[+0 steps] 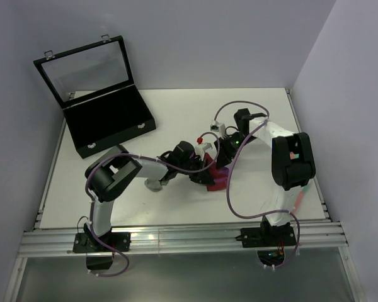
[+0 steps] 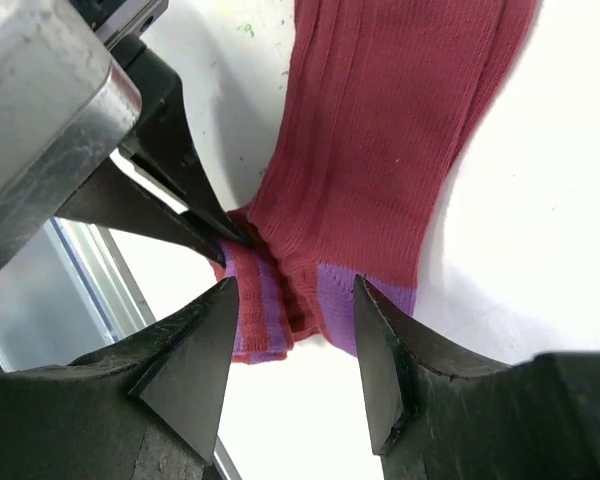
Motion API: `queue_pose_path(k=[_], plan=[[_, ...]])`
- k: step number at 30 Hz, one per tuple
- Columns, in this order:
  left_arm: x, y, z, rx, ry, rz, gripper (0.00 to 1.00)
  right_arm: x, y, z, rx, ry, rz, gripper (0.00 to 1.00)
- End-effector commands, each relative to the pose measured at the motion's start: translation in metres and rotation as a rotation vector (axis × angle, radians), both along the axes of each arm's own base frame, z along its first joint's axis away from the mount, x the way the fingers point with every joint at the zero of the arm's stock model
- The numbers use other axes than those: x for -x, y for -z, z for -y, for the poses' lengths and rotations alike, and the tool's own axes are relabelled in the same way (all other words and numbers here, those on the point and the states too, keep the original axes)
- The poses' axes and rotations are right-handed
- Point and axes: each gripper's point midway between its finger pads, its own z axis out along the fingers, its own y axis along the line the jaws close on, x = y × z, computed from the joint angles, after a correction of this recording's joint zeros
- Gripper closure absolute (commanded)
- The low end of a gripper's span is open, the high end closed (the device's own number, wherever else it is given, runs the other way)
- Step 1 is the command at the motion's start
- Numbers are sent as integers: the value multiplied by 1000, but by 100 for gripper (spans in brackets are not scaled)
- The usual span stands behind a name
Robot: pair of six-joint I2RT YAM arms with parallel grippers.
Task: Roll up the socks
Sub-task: Roll the sock at the center of the board.
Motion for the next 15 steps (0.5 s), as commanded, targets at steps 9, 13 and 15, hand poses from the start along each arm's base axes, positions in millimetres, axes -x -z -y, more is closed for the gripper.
queue_pose_path(k=[9,13,15], plan=[[53,73,-50,-319,31,-288,100,-23,-30,26,-49,128,273,45],[56,68,-49,-335,52,-317,100,-28,-35,46,-74,177,292,45],[55,66,-48,-347,57,-329,100,-28,-35,56,-77,187,297,46]])
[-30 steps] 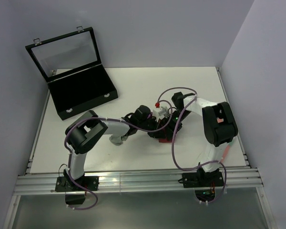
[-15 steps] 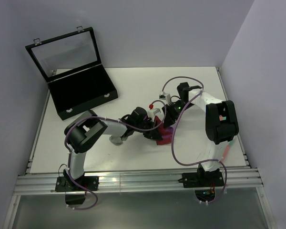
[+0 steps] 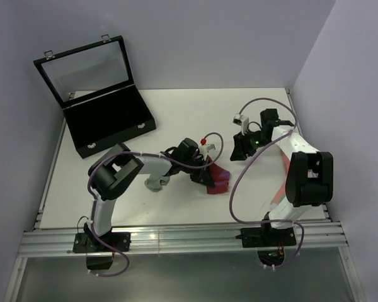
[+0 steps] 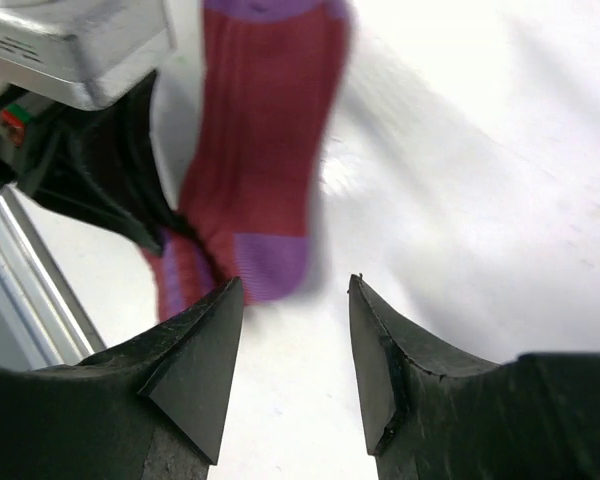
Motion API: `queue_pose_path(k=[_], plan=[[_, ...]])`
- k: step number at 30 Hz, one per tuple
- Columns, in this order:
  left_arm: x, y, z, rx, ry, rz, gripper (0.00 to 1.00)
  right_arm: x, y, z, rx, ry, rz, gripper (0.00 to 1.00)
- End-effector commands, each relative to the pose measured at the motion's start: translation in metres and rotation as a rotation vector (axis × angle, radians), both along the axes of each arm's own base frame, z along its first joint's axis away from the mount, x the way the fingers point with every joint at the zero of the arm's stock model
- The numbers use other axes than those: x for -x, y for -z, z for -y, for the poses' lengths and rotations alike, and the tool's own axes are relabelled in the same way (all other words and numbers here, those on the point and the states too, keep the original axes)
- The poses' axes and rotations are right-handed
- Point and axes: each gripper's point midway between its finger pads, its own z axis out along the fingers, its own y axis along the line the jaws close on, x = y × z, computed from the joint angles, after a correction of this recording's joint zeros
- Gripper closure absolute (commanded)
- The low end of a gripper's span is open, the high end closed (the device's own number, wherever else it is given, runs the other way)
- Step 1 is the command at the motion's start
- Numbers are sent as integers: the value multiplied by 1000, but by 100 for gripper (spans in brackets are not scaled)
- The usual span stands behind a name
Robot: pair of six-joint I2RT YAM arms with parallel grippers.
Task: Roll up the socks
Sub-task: Roll the sock at the center of the board.
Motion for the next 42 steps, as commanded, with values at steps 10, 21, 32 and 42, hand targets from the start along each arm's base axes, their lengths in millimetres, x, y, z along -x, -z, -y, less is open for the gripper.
queue_pose_path(k=[10,21,32,42], plan=[[56,65,-50,-356,53,-367,100,31,-13,6,34,-183,310,48],[51,55,-51,-383,27,-474,100,98,11,-35,154,-452,511,47],[43,54,-47,-404,14,-474,100,129,21,-53,165,-581,527,45],[43,55,-48,-413,11,-471,100,145,27,-68,180,-657,540,41]])
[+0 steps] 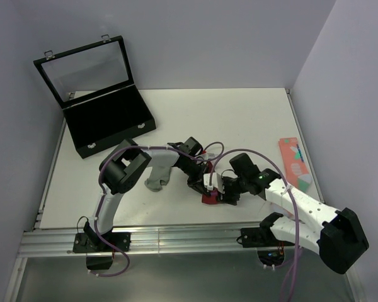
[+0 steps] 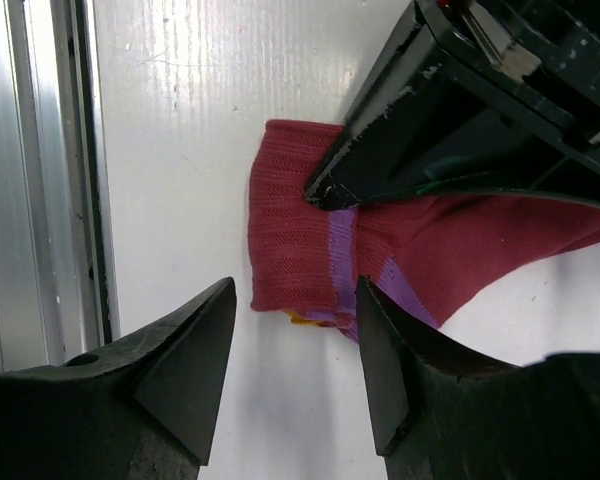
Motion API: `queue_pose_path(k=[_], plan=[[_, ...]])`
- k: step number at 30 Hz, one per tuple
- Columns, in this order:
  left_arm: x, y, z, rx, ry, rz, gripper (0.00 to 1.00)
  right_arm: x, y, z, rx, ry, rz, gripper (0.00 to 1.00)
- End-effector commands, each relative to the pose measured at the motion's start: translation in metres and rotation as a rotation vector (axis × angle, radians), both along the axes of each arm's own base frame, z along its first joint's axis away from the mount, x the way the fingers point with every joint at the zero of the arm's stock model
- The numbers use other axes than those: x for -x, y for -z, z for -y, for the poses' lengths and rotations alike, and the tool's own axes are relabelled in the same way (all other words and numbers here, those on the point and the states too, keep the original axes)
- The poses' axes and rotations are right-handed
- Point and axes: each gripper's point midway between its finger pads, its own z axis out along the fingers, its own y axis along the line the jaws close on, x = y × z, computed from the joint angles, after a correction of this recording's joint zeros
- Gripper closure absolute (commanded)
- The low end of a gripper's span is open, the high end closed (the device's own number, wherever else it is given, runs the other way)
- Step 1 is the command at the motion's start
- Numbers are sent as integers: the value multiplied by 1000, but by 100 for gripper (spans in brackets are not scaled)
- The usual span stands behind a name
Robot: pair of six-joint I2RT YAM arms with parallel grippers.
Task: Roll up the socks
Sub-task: Roll the sock at the center of the board.
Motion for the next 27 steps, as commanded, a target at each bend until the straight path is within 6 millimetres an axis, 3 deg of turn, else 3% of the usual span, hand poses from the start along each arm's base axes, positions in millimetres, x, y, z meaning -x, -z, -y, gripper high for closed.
queue_pose_path(k=[1,9,14,21,25,27], plan=[[5,50,-28,-210,-19,17,100,0,-3,-8,-2,-18,45,41],[6,51,-29,-213,-25,14,100,0,18,-8,67,-32,72,41],[5,51,-28,-207,-20,13,100,-4,33,2,116,-14,106,43],[3,46,-22,-183,-22,6,100,-7,38,4,131,14,103,46],[1,36,-20,-155,-27,3,100,-10,37,4,143,17,109,53],[-2,31,-17,-131,-39,11,100,-10,39,5,154,17,96,66]])
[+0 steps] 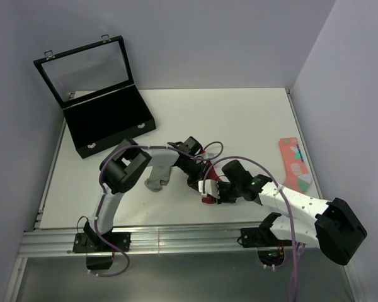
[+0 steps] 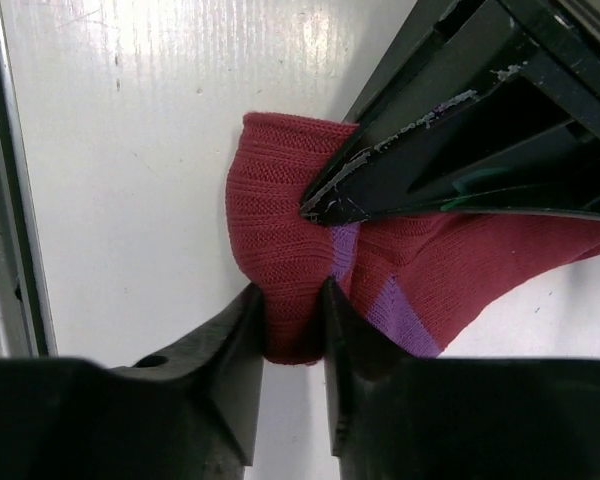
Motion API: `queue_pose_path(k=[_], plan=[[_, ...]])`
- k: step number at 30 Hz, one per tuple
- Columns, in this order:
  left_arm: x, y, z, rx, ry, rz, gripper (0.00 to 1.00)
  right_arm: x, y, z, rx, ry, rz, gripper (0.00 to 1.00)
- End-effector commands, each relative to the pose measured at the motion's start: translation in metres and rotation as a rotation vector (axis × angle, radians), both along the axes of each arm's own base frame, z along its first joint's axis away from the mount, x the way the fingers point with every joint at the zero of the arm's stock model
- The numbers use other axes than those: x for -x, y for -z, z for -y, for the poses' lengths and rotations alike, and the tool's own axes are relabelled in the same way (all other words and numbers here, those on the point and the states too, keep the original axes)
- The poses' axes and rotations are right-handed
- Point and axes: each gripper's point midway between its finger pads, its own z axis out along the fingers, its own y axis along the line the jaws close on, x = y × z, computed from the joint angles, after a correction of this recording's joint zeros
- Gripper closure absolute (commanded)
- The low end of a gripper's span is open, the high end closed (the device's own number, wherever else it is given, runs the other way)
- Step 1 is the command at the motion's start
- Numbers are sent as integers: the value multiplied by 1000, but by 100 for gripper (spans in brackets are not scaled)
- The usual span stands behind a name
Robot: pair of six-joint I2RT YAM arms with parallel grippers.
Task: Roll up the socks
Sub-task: Roll the sock at the center of the board.
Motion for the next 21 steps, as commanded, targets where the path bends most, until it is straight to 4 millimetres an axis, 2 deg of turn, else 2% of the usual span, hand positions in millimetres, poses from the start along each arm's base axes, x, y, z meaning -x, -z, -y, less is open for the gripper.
queue_pose_path(k=[1,4,11,13,17,21], plan=[[-3,27,-18,-117,-35,32,100,-3,7,6,50,27,-7,72],[-16,16,-18,-77,-85,54,93,-3,10,5,55,26,-21,76],[-56,-23,-25,30,-202,134,73,-4,12,5,60,27,-27,77],[-68,-31,-28,39,-227,158,71,-4,13,4,61,27,-27,77],[-82,-36,-31,42,-257,187,64,-5,13,4,61,33,-31,78],[-94,-31,-37,4,-284,213,60,-6,13,3,63,31,-33,79]])
